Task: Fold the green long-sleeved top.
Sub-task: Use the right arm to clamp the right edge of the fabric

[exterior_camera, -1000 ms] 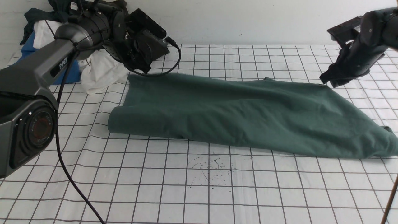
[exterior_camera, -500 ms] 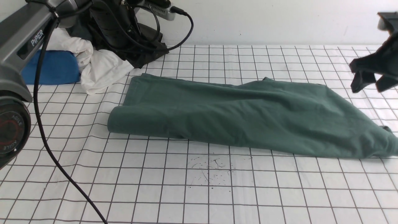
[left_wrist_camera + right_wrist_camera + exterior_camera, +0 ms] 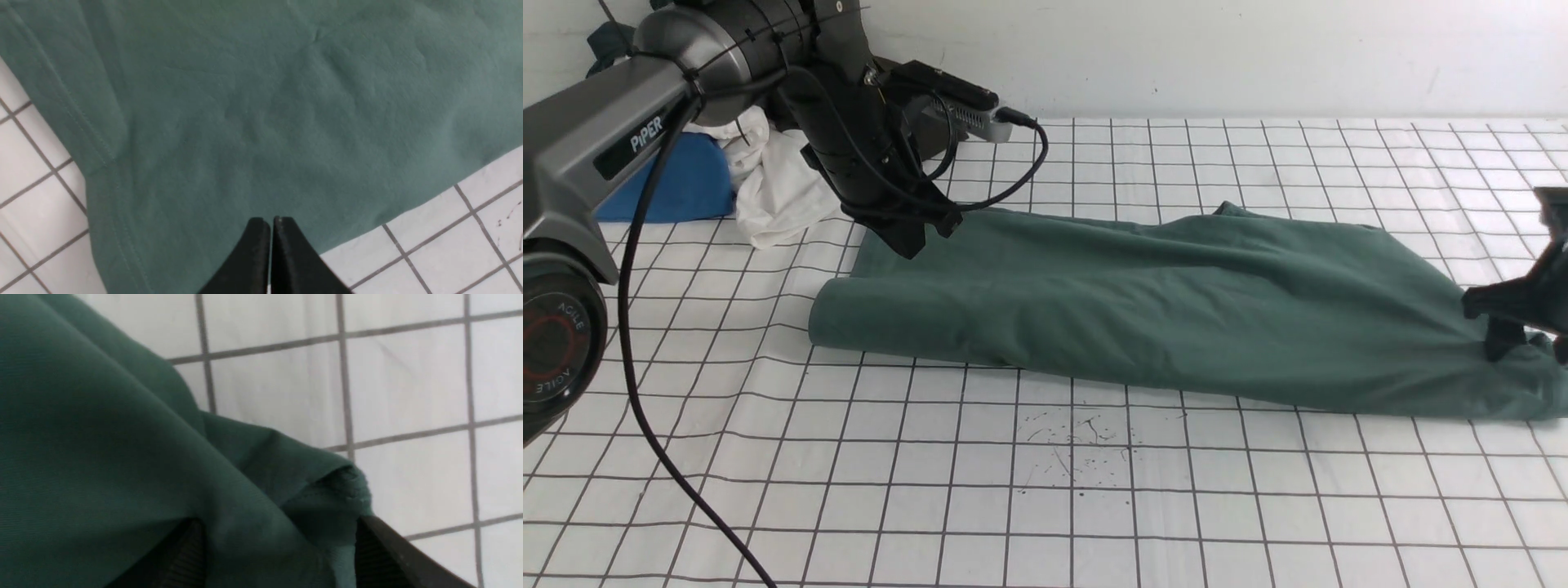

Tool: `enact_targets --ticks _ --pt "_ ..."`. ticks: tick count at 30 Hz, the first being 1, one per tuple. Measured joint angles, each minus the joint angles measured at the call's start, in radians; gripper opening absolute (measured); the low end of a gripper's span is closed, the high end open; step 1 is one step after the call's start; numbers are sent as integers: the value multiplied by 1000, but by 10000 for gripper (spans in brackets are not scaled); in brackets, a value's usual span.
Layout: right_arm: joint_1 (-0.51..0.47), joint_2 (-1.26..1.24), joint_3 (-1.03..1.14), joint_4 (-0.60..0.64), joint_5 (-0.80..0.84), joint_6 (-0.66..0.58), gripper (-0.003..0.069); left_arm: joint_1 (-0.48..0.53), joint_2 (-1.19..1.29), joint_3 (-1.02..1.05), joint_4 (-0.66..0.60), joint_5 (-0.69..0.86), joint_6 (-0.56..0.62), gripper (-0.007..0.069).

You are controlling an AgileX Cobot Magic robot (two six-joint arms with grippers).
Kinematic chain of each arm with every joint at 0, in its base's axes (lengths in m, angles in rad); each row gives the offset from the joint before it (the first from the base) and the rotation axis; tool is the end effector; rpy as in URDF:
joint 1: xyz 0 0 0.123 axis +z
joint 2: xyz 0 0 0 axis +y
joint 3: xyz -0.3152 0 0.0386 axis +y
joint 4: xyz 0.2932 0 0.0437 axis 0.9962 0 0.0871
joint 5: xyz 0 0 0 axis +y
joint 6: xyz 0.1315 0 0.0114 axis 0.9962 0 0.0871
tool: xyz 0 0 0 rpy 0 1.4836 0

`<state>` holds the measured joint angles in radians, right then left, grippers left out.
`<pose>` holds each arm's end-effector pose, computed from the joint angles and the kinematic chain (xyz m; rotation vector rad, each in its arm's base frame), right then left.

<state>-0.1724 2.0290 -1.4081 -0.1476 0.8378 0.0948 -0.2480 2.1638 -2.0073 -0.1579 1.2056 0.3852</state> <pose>0.4552 -0.0939 0.1251 0.2634 2.9299 -0.1873 0.5217 -0.1521 0.2355 0.8346 2.7043 -0.1916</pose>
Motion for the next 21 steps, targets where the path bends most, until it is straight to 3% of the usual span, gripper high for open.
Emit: enact_targets --ticks 8,16,19,20,21 --pt "-44 2 0 29 36 9 458 0 0 3 0 -2 1 -8" --pt "-54 38 -12 137 28 -45 456 0 0 3 0 -3 1 -8" --pt "-59 38 -12 187 24 -117 419 0 0 3 0 -3 1 -8" --pt "-60 37 -12 210 24 -160 359 0 0 3 0 -2 1 -8" --pt "-60 36 -12 214 24 -165 351 0 0 3 0 -2 1 -8"
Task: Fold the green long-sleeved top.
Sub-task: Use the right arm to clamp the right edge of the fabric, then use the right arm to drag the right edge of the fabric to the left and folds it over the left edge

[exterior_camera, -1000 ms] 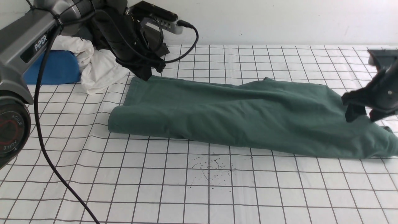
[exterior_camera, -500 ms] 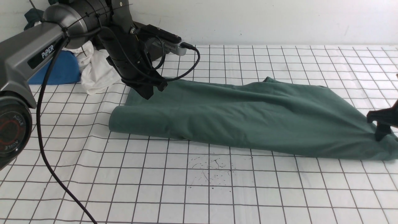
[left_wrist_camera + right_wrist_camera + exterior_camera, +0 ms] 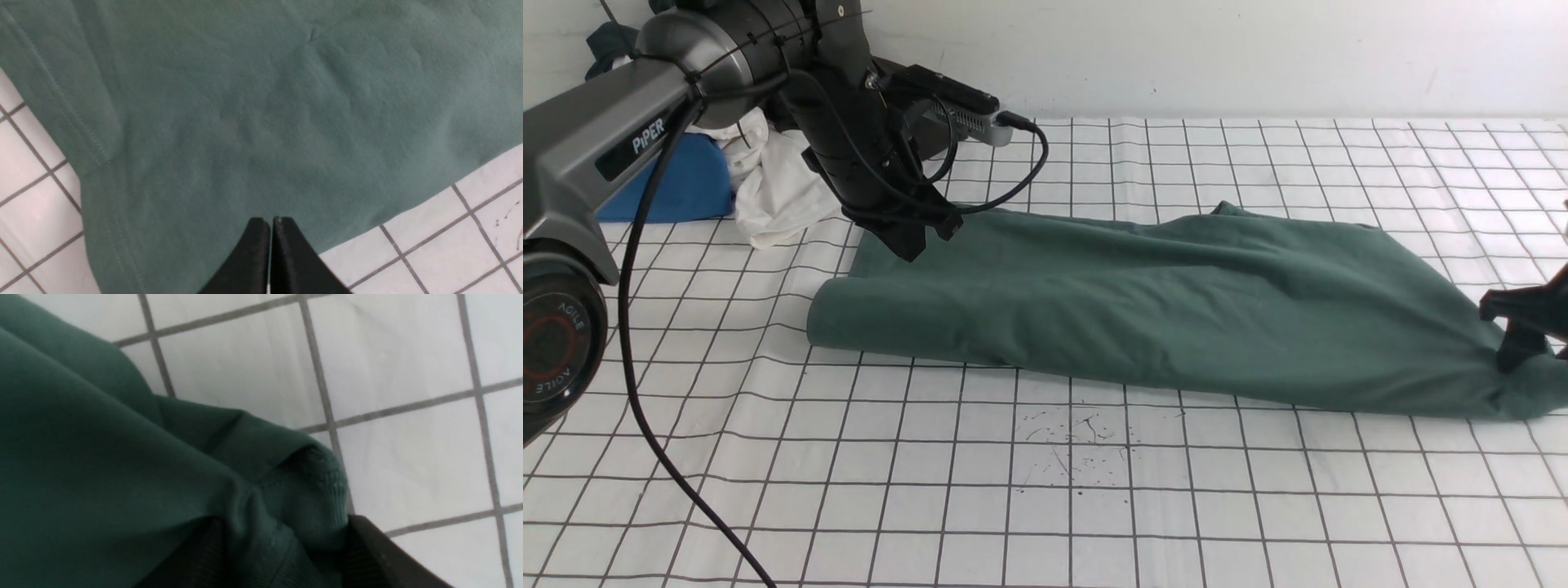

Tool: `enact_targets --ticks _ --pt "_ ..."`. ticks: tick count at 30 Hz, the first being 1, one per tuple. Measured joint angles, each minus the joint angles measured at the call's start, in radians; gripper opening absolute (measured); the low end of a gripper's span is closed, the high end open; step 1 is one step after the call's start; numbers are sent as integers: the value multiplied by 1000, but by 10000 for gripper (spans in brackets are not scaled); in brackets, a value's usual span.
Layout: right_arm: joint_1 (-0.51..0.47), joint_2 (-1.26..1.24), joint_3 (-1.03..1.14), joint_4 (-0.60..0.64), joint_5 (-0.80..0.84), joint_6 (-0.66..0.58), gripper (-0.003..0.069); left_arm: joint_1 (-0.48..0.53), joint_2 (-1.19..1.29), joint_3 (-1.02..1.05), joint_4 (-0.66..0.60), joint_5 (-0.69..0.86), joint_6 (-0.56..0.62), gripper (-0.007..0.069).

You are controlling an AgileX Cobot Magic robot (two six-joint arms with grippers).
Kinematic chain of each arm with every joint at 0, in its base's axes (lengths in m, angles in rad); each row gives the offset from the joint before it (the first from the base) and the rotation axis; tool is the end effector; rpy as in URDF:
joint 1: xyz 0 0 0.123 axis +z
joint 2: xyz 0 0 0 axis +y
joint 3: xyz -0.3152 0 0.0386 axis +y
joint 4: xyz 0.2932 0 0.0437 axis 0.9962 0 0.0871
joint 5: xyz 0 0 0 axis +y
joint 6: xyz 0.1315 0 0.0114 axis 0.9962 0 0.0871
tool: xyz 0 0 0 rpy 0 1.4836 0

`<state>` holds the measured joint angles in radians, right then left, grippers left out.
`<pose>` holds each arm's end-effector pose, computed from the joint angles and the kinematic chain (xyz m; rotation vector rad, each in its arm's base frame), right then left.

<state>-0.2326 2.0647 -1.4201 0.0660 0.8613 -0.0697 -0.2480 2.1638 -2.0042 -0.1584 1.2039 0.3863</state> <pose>0.4531 -0.1005 0.1107 0.3009 2.9677 0.0445 0.5215 -0.1521 0.2346 0.8359 2.7052 -0.1921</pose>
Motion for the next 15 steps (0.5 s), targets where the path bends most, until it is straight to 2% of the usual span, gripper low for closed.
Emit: enact_targets --ticks 2,4,6,12,15 --pt "0 -5 1 17 1 -36 251 0 0 0 0 0 0 -8" --pt "0 -26 8 17 16 -56 111 0 0 0 0 8 0 -8" --pt "1 -45 11 4 28 -56 64 0 0 0 0 15 0 -8" --pt "10 -242 -27 -230 107 44 52 5 -68 0 0 26 8 -8" --pt "24 -308 -115 -255 170 49 52 6 -113 0 1 27 8 -8"
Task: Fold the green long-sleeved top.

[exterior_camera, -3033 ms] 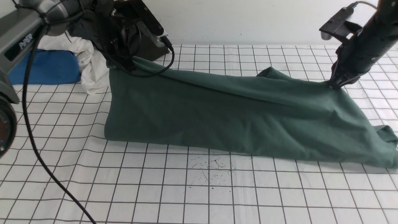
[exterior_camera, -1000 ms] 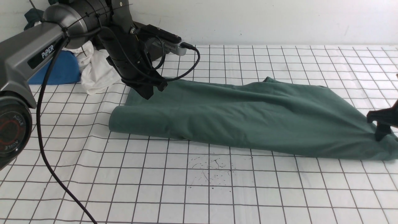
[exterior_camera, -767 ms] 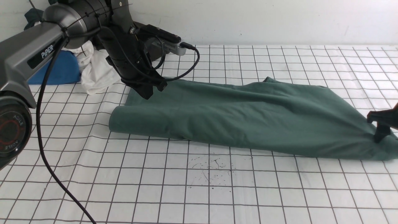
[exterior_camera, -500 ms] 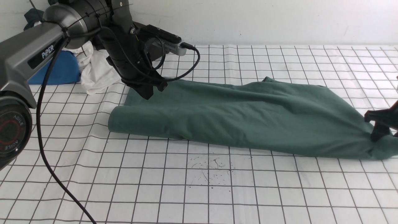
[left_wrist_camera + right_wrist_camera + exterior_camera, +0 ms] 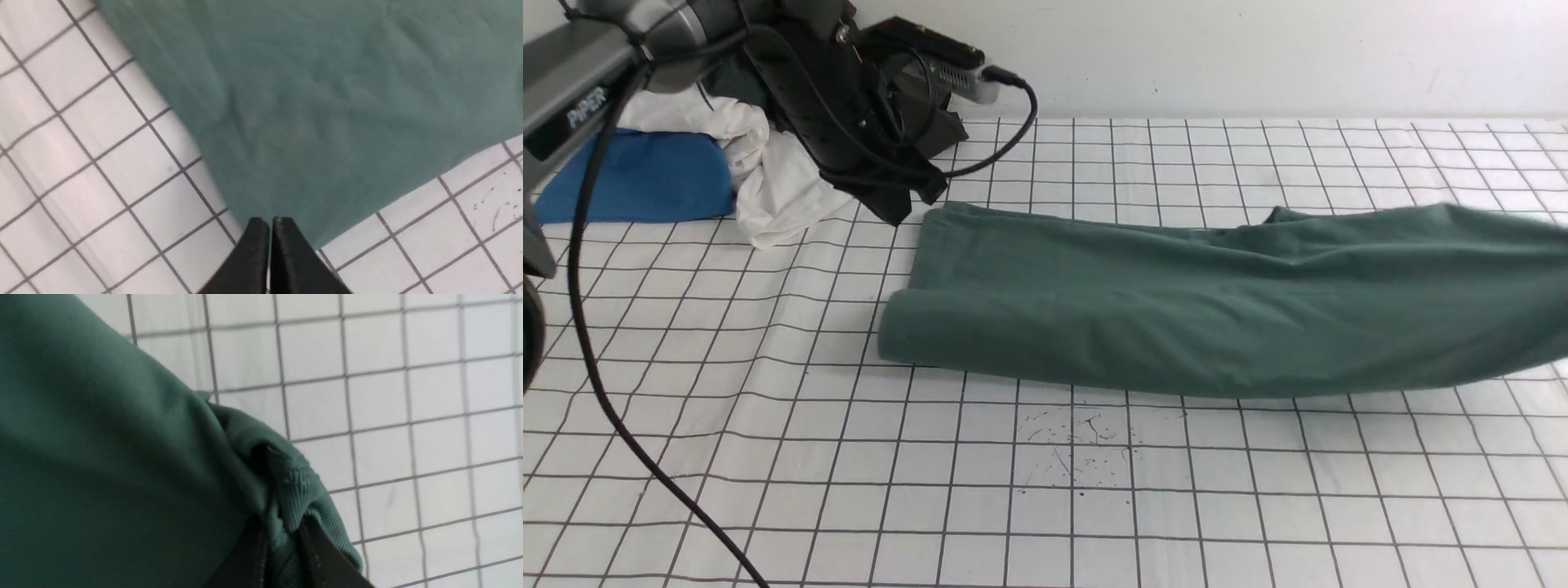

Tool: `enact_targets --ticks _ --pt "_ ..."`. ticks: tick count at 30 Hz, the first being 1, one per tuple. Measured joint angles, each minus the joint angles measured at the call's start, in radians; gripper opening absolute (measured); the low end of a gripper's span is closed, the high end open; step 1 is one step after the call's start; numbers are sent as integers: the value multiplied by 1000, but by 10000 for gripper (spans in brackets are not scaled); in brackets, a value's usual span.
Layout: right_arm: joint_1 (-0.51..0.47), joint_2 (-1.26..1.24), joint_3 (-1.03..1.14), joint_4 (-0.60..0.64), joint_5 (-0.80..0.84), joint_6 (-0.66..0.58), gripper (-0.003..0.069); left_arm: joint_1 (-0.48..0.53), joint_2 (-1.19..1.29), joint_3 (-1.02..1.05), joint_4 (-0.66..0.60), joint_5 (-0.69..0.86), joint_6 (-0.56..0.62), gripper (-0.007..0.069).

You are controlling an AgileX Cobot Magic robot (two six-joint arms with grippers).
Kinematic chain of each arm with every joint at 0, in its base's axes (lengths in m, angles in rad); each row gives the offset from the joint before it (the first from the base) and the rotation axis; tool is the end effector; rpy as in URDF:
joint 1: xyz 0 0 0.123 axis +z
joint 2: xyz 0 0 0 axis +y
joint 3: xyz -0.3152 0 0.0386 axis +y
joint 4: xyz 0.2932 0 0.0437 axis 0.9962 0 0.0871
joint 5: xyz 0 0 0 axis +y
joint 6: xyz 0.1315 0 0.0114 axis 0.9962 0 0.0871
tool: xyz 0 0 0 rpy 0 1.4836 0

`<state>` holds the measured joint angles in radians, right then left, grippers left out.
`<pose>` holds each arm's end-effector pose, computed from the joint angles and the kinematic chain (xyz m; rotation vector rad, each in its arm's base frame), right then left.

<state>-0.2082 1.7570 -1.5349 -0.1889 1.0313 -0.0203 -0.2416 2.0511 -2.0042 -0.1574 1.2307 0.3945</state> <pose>0.4301 -0.1126 0.2843 0.1700 2.7391 -0.3128 0.5038 -0.1442 0.2936 0.8273 2.6181 -0.1770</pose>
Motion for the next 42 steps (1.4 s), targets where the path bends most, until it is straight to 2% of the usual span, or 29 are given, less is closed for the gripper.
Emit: enact_targets --ticks 4,10,15,20,24,28,29,34,36,39,40,42 --pt "101 -58 -185 64 101 -62 52 0 -52 0 -1 4 5 -8" --pt "383 -9 -410 267 151 -132 52 0 -114 0 17 6 5 -8" --pt "606 168 -543 391 88 -113 52 1 -217 1 110 15 -32 -8" --pt "734 374 -647 465 -32 -52 52 3 -364 2 183 23 -94 -8" --pt "775 512 -713 523 -121 -31 60 3 -486 44 188 26 -101 -8" --pt "782 591 -756 596 -141 -41 128 3 -547 103 197 28 -102 -8" --pt "782 613 -775 634 -141 -50 213 3 -568 142 202 29 -102 -8" --pt "764 611 -866 662 -70 -57 442 3 -580 218 206 33 -102 -8" --pt "745 602 -918 637 5 -60 497 3 -580 231 203 33 -104 -8" --pt "714 590 -1003 518 160 -61 494 3 -580 246 182 32 -108 -8" --pt "712 590 -1010 510 167 -61 490 3 -580 248 180 32 -109 -8" --pt "700 587 -1020 417 208 -61 412 3 -580 265 157 31 -115 -8"
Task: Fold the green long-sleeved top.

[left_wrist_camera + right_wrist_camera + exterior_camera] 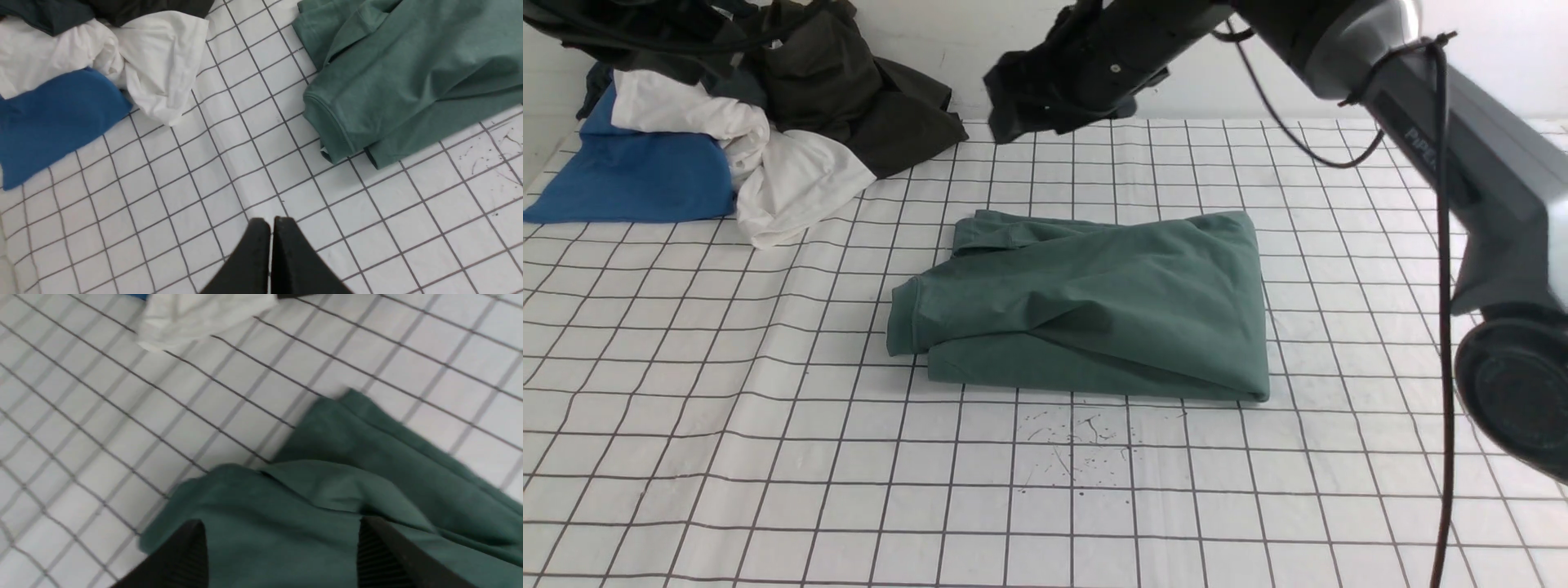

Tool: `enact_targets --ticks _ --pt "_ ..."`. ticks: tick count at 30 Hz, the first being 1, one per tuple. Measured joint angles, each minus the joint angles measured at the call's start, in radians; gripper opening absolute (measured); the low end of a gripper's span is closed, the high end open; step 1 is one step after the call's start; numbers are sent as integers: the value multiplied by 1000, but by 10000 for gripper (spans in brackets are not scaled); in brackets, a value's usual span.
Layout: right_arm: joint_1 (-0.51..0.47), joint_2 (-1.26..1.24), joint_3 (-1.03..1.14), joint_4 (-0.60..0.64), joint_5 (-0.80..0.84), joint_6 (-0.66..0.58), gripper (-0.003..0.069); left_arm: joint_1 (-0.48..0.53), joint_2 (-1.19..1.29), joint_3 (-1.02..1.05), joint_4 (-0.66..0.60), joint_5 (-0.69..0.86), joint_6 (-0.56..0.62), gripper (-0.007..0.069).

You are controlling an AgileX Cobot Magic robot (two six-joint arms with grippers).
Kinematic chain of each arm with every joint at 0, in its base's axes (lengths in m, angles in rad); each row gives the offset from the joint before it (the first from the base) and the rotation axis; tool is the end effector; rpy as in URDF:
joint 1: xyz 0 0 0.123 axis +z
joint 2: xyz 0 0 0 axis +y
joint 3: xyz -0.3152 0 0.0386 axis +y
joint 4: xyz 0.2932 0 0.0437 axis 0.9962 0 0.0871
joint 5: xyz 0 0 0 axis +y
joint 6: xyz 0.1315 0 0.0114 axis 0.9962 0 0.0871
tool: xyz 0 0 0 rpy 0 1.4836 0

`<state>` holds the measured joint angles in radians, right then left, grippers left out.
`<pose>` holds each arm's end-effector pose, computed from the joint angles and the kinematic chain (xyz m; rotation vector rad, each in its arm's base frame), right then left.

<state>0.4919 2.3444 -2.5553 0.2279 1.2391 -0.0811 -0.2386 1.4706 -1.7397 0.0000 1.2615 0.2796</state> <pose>0.5174 0.3092 0.3220 -0.7116 2.4335 0.4672 0.3492 -0.0849 0.4567 0.6344 2.3934 0.0175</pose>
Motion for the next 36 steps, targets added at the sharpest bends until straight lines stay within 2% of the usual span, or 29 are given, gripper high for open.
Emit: enact_targets --ticks 3,4,5,6,8,9,14,20,25,29,36 --pt "-8 0 32 -50 8 1 300 0 0 26 -18 -8 -8 -8" --pt "-10 4 74 -54 10 0 193 0 0 48 -30 -11 -10 -8" --pt "-10 10 104 -48 10 -6 134 0 0 64 -32 -14 -11 -8" --pt "-10 12 117 -44 10 -8 122 0 -1 71 -35 -15 -11 -8" --pt "-3 45 204 -29 10 -35 21 0 -7 126 -39 -41 -12 -8" --pt "0 55 223 -28 10 -42 8 0 -8 140 -39 -47 -12 -8" --pt "25 137 300 -31 3 -57 -12 0 -23 234 -40 -93 -12 -8" --pt "47 70 300 -27 4 -80 -13 0 -64 295 -40 -123 -16 -8" --pt "47 -87 298 -49 5 -95 -13 0 -134 309 -23 -133 -26 -8" --pt "45 -295 306 -95 8 -96 -15 0 -280 397 22 -140 -80 -8" --pt "44 -697 536 -105 17 -122 -14 0 -595 730 48 -170 -147 -8"
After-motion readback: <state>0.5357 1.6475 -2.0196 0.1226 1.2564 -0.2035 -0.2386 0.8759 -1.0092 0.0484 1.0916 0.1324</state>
